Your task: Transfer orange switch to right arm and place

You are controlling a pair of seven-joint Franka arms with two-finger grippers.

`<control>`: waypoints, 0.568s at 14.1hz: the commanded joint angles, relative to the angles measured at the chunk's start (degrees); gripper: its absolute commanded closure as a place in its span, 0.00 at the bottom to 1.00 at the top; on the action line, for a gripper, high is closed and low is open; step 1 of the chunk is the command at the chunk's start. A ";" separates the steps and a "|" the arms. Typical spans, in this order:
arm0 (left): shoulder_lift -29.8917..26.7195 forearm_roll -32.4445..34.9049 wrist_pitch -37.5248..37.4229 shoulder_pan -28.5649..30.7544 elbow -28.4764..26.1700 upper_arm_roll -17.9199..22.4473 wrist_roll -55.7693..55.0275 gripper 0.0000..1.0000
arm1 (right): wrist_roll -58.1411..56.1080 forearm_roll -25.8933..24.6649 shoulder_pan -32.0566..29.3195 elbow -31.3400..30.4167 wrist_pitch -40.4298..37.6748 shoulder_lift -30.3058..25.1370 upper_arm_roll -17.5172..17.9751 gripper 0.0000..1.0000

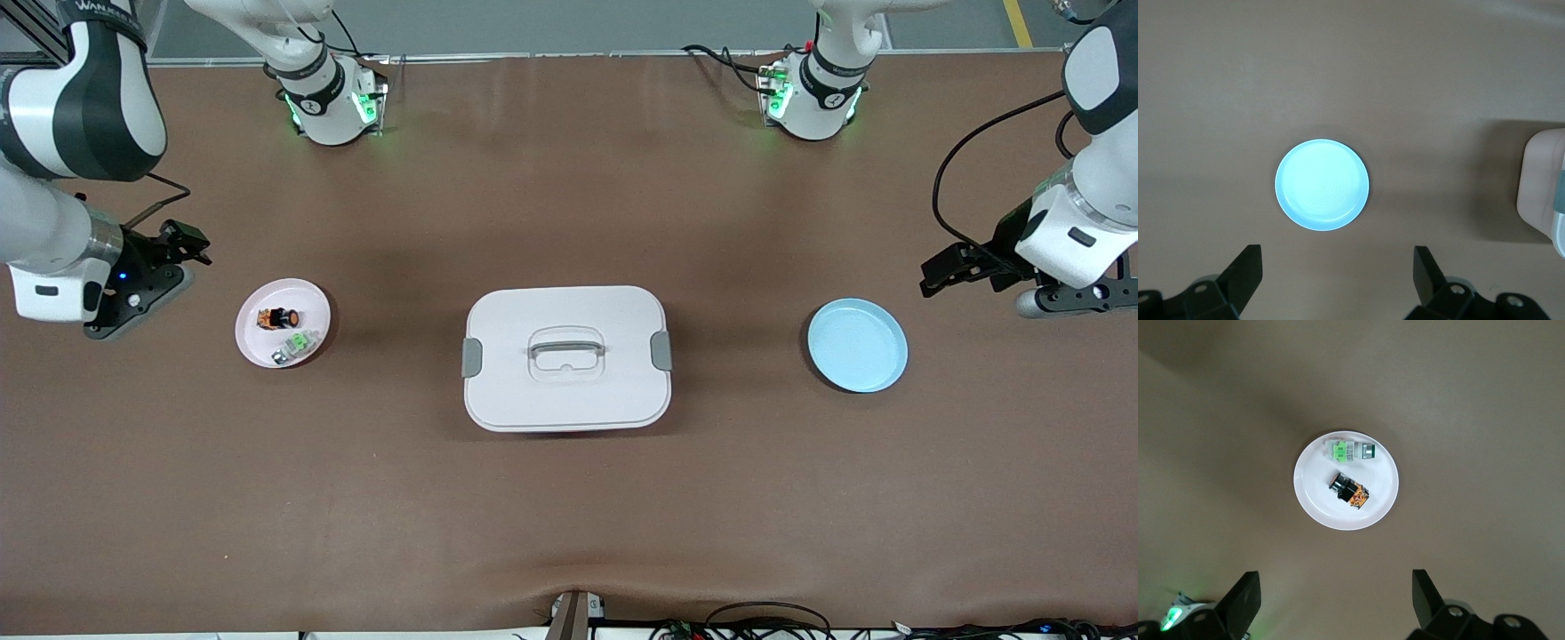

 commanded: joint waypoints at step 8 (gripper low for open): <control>-0.96 -0.11 -0.52 -2.49 -0.65 2.87 1.07 0.00 | 17.98 2.12 -1.57 13.60 -11.26 0.97 -0.55 0.00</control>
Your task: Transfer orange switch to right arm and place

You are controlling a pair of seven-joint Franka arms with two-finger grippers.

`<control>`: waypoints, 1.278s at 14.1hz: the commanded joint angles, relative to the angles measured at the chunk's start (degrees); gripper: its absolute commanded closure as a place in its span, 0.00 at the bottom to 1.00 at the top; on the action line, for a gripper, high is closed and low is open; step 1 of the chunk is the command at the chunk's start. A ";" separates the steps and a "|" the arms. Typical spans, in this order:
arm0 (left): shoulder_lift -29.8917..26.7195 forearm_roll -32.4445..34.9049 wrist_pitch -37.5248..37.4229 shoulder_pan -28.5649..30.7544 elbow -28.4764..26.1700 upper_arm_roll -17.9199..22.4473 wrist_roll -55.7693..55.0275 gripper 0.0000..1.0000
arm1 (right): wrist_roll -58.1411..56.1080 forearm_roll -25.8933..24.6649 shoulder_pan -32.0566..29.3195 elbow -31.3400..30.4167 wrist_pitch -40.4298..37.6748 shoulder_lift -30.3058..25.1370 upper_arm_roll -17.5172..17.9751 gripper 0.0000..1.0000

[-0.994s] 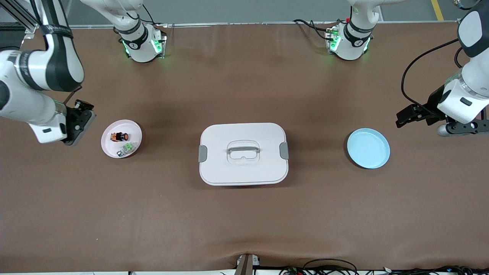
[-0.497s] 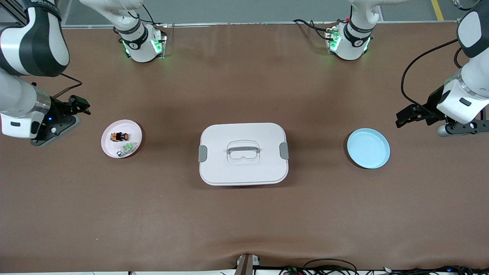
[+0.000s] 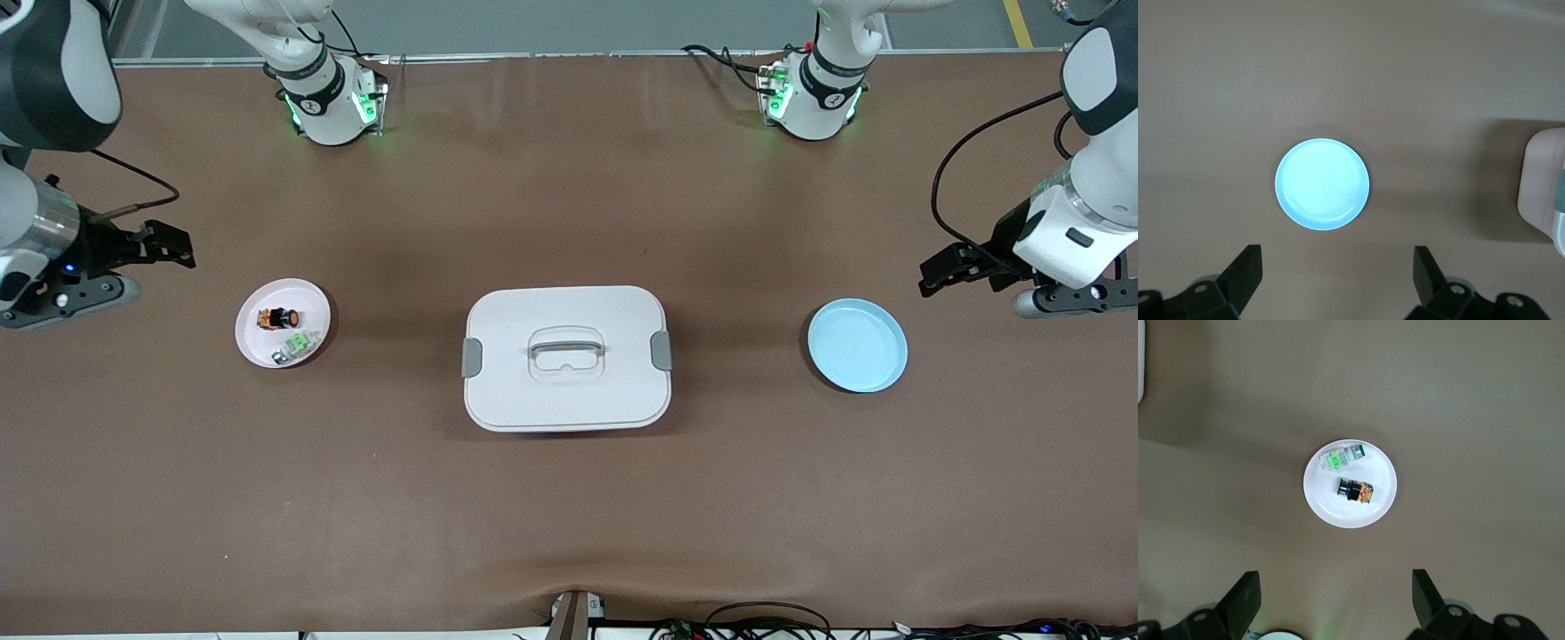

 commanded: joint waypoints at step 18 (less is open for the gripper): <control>-20.47 -0.11 -11.23 1.05 -9.85 0.69 6.79 0.00 | 5.28 6.48 -8.26 13.01 -12.04 0.19 0.02 0.00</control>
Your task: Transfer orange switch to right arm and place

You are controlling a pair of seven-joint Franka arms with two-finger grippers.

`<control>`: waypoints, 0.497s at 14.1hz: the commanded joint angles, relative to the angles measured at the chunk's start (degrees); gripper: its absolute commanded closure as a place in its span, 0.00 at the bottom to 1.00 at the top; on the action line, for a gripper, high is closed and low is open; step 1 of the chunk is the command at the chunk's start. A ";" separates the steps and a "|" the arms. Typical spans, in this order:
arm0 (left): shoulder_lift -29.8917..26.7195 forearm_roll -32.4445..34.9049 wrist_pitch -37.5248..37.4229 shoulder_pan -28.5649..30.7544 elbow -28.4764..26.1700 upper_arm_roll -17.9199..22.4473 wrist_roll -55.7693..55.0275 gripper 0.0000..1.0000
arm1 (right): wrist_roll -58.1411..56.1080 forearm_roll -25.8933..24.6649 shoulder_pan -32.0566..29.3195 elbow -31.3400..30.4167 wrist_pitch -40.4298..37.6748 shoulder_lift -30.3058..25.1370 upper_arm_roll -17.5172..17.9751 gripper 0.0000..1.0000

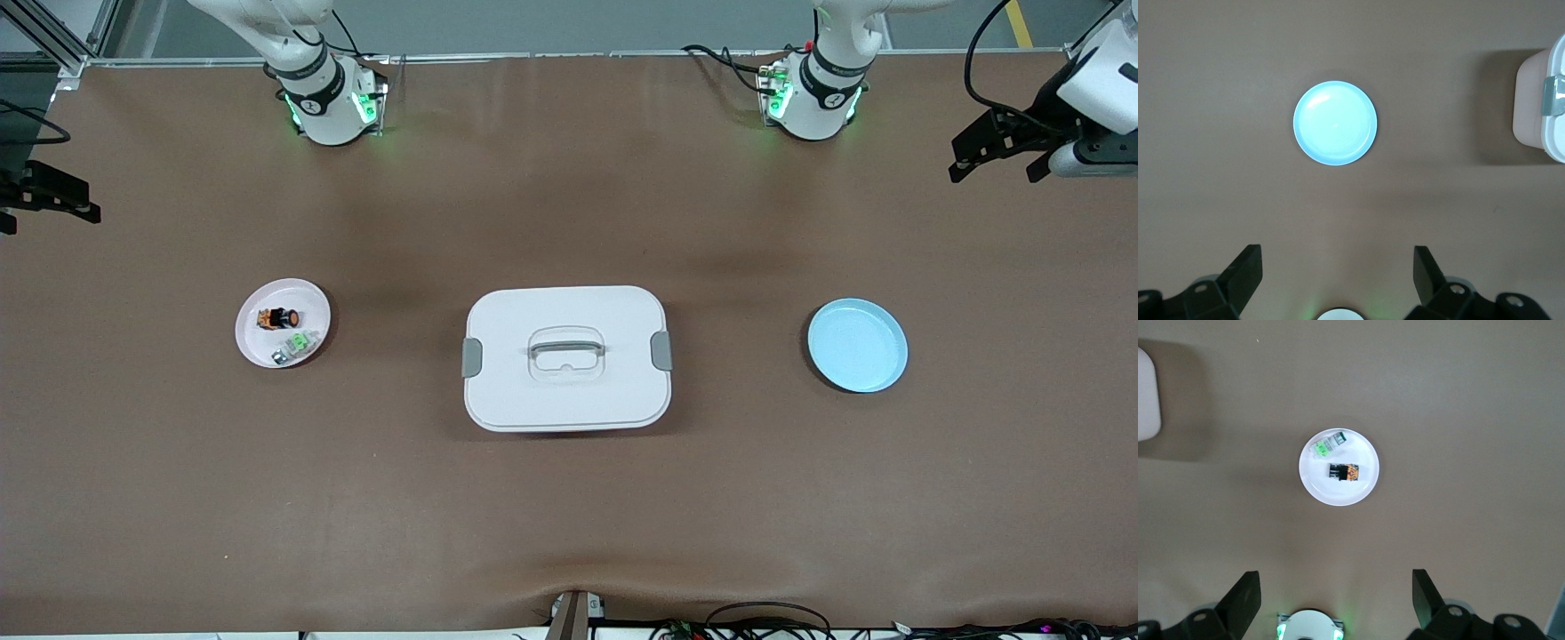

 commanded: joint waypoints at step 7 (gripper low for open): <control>-7.81 -0.19 5.93 1.23 -8.08 -1.10 0.34 0.00 | 0.54 3.27 7.23 -0.02 1.32 -0.78 -9.23 0.00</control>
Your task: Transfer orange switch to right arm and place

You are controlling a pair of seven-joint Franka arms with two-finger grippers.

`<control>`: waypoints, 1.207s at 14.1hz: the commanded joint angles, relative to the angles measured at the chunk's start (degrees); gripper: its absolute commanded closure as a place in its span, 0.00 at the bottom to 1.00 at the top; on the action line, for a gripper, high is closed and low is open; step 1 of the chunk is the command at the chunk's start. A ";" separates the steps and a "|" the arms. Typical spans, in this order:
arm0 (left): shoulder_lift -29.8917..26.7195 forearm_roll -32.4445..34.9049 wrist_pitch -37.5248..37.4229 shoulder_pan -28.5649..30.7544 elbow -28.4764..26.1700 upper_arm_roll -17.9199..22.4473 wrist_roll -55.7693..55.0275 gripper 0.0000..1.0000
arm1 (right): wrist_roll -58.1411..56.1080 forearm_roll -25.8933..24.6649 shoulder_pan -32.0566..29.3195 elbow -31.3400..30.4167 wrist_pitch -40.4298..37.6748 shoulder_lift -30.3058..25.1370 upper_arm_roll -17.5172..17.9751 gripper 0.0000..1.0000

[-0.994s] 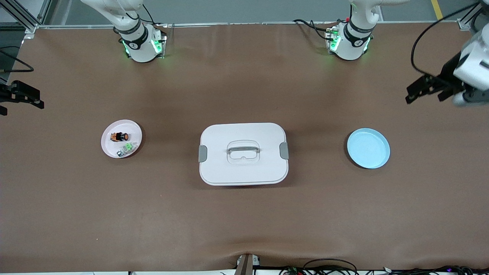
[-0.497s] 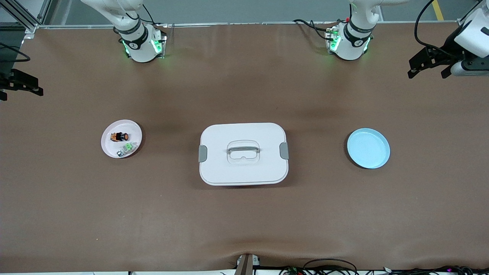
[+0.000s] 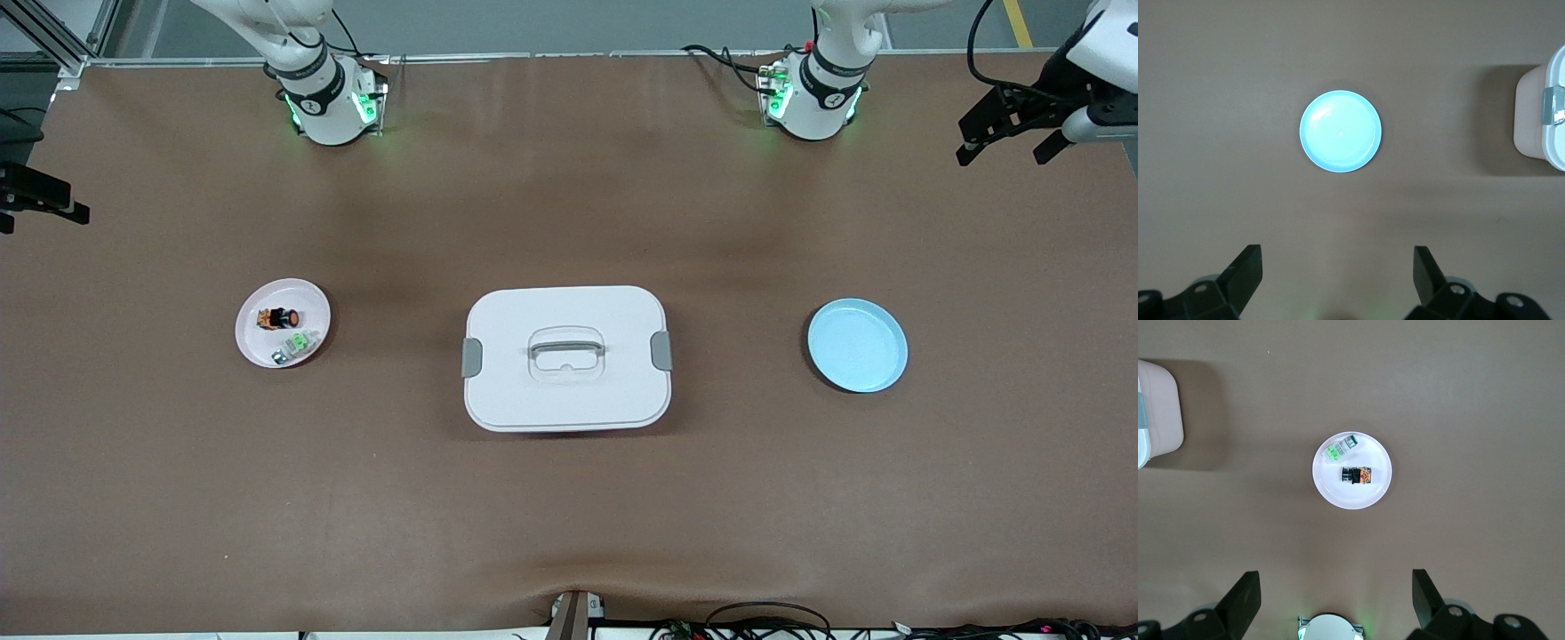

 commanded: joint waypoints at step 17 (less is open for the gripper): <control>16.79 -0.28 -6.97 -0.29 17.80 -1.16 0.87 0.00 | 6.73 -1.85 10.12 0.56 3.16 -3.12 -7.72 0.00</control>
